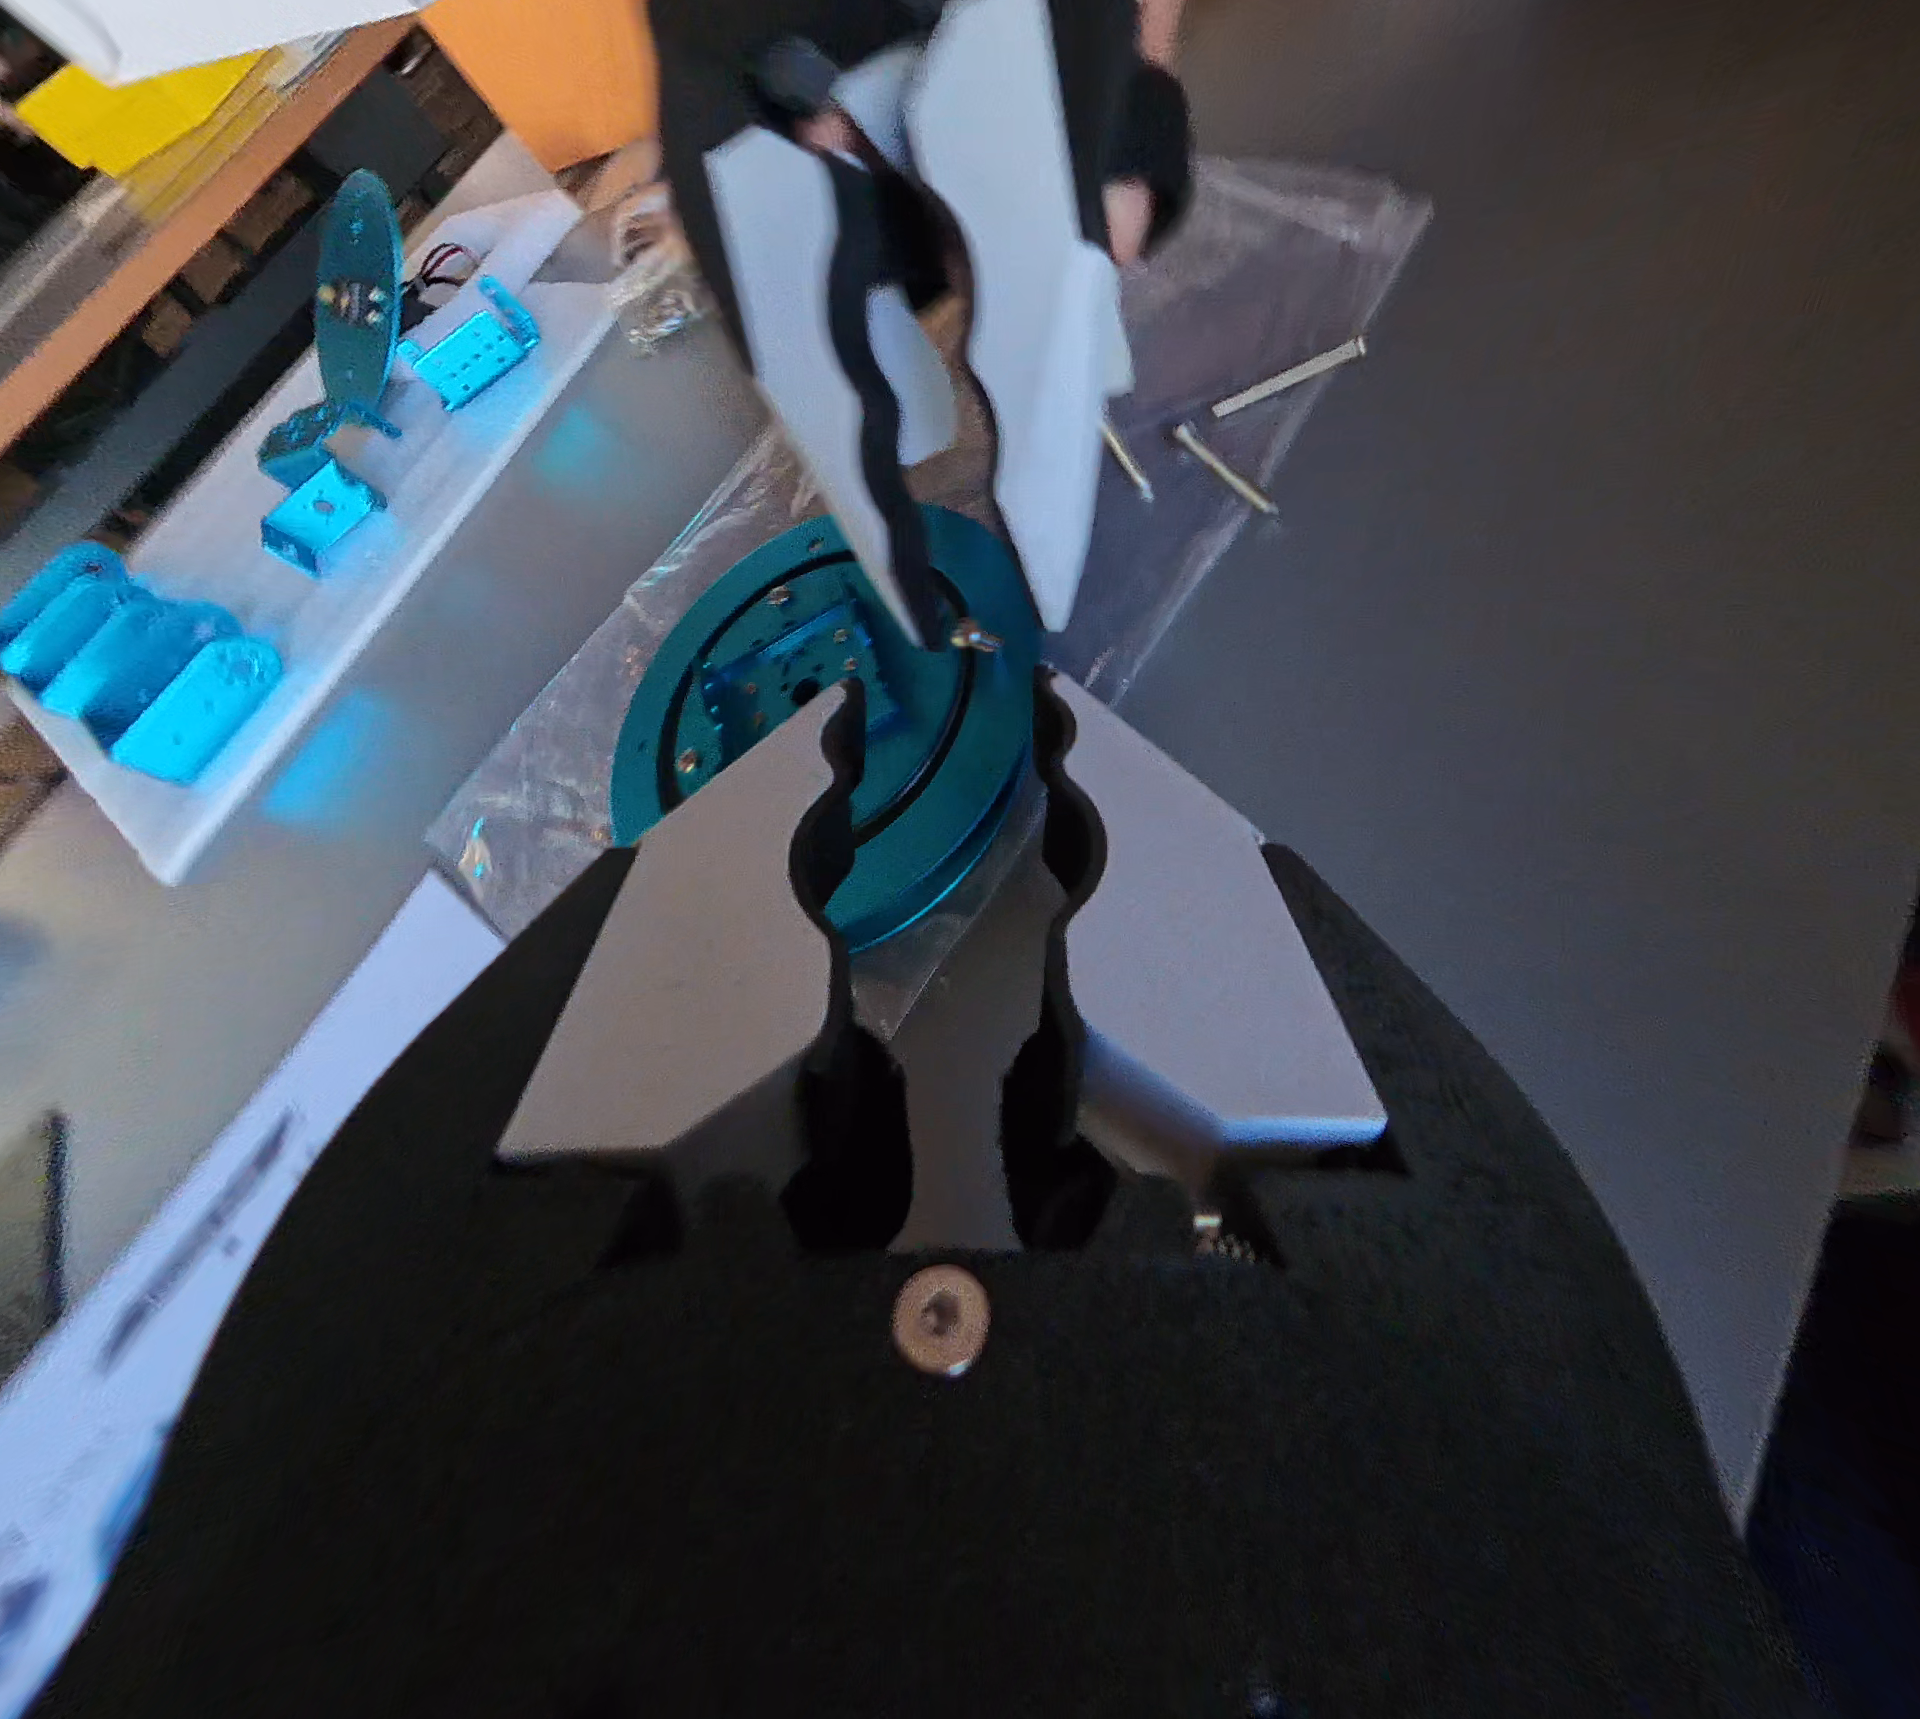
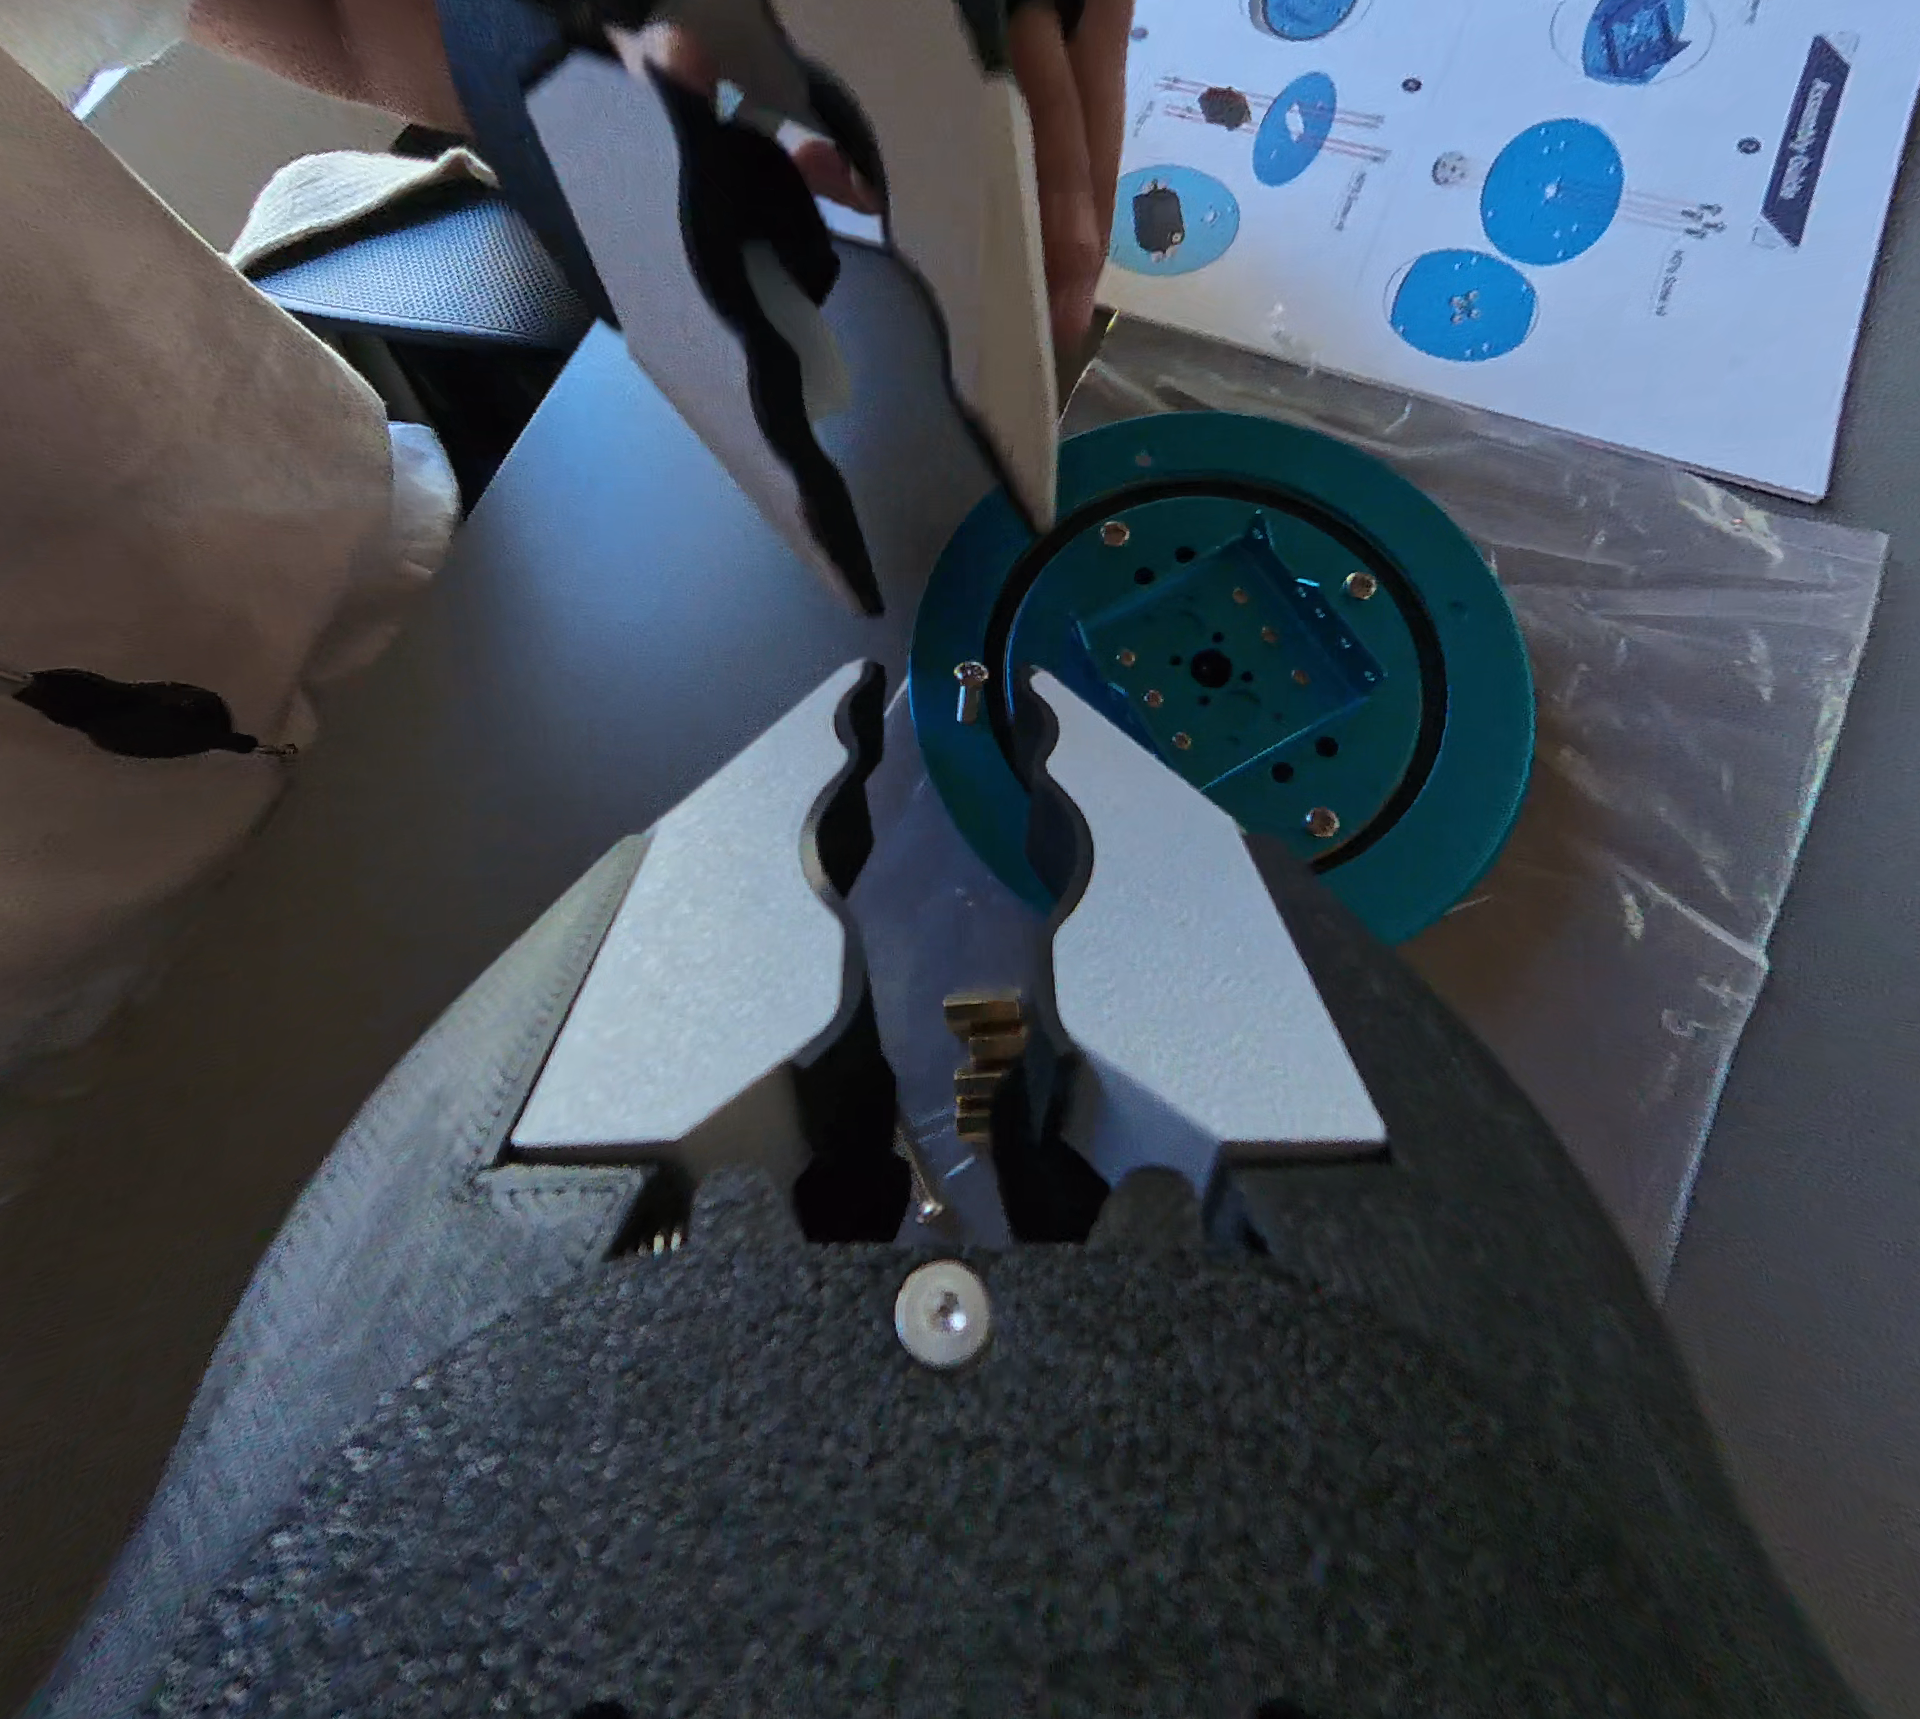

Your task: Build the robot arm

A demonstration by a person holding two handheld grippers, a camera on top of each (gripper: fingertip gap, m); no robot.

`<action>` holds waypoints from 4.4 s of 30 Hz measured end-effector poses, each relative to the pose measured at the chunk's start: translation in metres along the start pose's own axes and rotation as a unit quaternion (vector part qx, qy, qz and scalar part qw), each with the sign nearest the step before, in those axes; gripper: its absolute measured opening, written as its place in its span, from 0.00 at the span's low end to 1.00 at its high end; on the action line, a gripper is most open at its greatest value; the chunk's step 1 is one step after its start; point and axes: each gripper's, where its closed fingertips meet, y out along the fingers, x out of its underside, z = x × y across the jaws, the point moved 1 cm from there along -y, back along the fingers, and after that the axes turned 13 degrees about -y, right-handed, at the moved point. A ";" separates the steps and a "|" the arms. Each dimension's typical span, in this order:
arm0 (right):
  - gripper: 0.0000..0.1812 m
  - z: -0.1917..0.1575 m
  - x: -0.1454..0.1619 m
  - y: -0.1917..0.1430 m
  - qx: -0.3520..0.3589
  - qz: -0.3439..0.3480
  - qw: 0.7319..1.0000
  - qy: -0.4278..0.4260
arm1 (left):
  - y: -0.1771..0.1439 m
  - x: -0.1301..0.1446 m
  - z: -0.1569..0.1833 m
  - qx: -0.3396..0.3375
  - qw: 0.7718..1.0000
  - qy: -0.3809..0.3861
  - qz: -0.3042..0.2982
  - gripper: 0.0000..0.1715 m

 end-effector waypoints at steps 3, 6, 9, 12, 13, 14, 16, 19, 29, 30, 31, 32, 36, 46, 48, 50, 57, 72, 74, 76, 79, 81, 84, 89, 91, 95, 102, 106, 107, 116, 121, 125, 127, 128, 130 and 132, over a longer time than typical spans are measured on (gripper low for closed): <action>0.03 0.003 0.000 0.003 0.005 0.005 1.000 0.006 | -0.014 -0.001 -0.032 -0.020 0.992 -0.119 0.026 0.18; 0.03 0.007 -0.006 -0.005 0.008 0.031 0.999 0.009 | -0.022 0.006 -0.066 -0.038 0.972 -0.232 0.029 0.18; 0.03 0.009 -0.007 -0.011 -0.007 0.053 0.998 0.035 | -0.017 0.021 -0.076 -0.016 0.950 -0.313 -0.010 0.20; 0.02 0.006 0.001 -0.011 -0.008 0.035 0.999 0.028 | -0.009 0.029 -0.074 0.006 0.933 -0.357 -0.036 0.20; 0.02 0.005 0.003 -0.011 -0.006 0.029 0.999 0.024 | -0.007 0.033 -0.073 0.008 0.930 -0.363 -0.052 0.21; 0.02 0.004 0.004 -0.012 -0.003 0.025 0.999 0.022 | -0.004 0.036 -0.071 0.014 0.927 -0.369 -0.063 0.22; 0.02 0.004 0.006 -0.011 0.002 0.020 1.000 0.017 | -0.001 0.037 -0.066 0.032 0.919 -0.387 -0.073 0.21; 0.02 0.002 0.007 -0.007 0.004 0.011 1.000 0.007 | 0.002 0.029 -0.062 0.076 0.896 -0.432 -0.061 0.21; 0.03 0.008 0.006 -0.009 0.025 0.020 0.999 -0.005 | 0.004 0.032 -0.073 0.093 0.875 -0.470 -0.062 0.04; 0.03 0.009 0.006 -0.009 0.028 0.017 0.999 -0.007 | 0.002 0.031 -0.074 0.096 0.875 -0.471 -0.060 0.03; 0.03 0.010 0.006 -0.008 0.032 0.014 0.999 -0.007 | 0.000 0.032 -0.076 0.095 0.876 -0.469 -0.062 0.03; 0.03 0.012 0.007 -0.008 0.038 0.012 0.999 -0.008 | -0.001 0.032 -0.078 0.093 0.877 -0.467 -0.062 0.03; 0.03 0.016 0.006 -0.005 0.044 0.011 0.999 0.001 | -0.006 0.039 -0.081 0.090 0.877 -0.465 -0.076 0.03; 0.03 0.019 0.000 -0.008 0.050 -0.004 0.999 -0.002 | -0.005 0.045 -0.090 0.064 0.887 -0.448 -0.090 0.00; 0.03 0.020 0.001 -0.008 0.052 -0.005 0.999 -0.004 | -0.007 0.041 -0.092 0.056 0.891 -0.444 -0.078 0.00; 0.03 0.020 0.003 -0.008 0.052 -0.008 0.999 -0.001 | -0.011 0.030 -0.090 0.049 0.911 -0.405 -0.059 0.04; 0.03 0.023 0.006 -0.010 0.052 -0.040 0.998 -0.003 | -0.004 -0.008 -0.029 0.055 0.983 -0.172 -0.023 0.15; 0.03 0.027 0.017 -0.018 0.087 -0.014 0.996 -0.007 | 0.024 0.020 -0.004 -0.057 0.989 0.081 -0.105 0.13; 0.03 0.027 0.016 -0.016 0.079 -0.001 0.997 0.013 | 0.023 0.020 -0.007 -0.075 0.986 0.096 -0.112 0.12; 0.03 0.026 0.012 -0.013 0.066 0.016 0.997 0.030 | 0.022 0.021 -0.010 -0.091 0.982 0.115 -0.117 0.10; 0.03 0.023 0.008 -0.010 0.053 0.030 0.997 0.040 | 0.020 0.022 -0.010 -0.104 0.977 0.140 -0.118 0.08; 0.03 0.024 0.007 -0.009 0.059 0.029 0.997 0.033 | 0.017 0.022 -0.011 -0.116 0.975 0.151 -0.116 0.07; 0.03 0.027 0.004 -0.009 0.066 0.032 0.997 0.029 | 0.013 0.026 -0.010 -0.130 0.973 0.153 -0.115 0.07; 0.03 0.026 0.000 -0.006 0.065 0.027 0.997 0.013 | 0.010 0.029 -0.008 -0.140 0.974 0.136 -0.112 0.06; 0.03 0.026 0.000 -0.006 0.070 0.014 0.997 -0.001 | 0.012 0.029 -0.007 -0.144 0.973 0.140 -0.112 0.07; 0.03 0.026 0.003 -0.008 0.086 -0.016 0.996 -0.029 | 0.012 0.027 -0.005 -0.138 0.975 0.136 -0.106 0.07; 0.03 0.028 0.005 -0.009 0.093 -0.024 0.995 -0.037 | 0.005 0.026 -0.007 -0.131 0.979 0.118 -0.099 0.08; 0.03 0.028 0.009 -0.010 0.097 -0.032 0.994 -0.037 | 0.002 0.029 -0.013 -0.139 0.979 0.107 -0.099 0.08; 0.03 0.028 0.009 -0.009 0.098 -0.031 0.994 -0.038 | 0.002 0.029 -0.014 -0.140 0.979 0.109 -0.100 0.08; 0.09 0.034 0.008 -0.010 0.113 -0.019 0.992 -0.057 | -0.006 0.022 -0.010 -0.112 0.989 0.065 -0.074 0.06; 0.16 0.030 0.003 -0.018 0.089 0.018 0.995 -0.035 | -0.015 0.008 -0.049 -0.087 0.992 -0.088 -0.034 0.07; 0.31 0.043 0.009 -0.035 0.107 0.052 0.993 -0.007 | -0.007 0.010 -0.080 -0.062 0.981 -0.179 -0.027 0.14; 0.52 0.046 0.029 -0.034 0.096 0.025 0.994 0.035 | -0.003 0.018 -0.088 -0.046 0.975 -0.213 -0.037 0.20; 0.54 0.044 0.037 -0.031 0.081 0.014 0.995 0.046 | -0.002 0.019 -0.091 -0.040 0.973 -0.225 -0.028 0.20; 0.54 0.044 0.046 -0.023 0.075 0.003 0.996 0.050 | -0.002 0.024 -0.096 -0.039 0.970 -0.238 -0.025 0.20; 0.54 0.044 0.048 -0.016 0.079 -0.014 0.996 0.035 | -0.001 0.031 -0.098 -0.044 0.970 -0.235 -0.035 0.18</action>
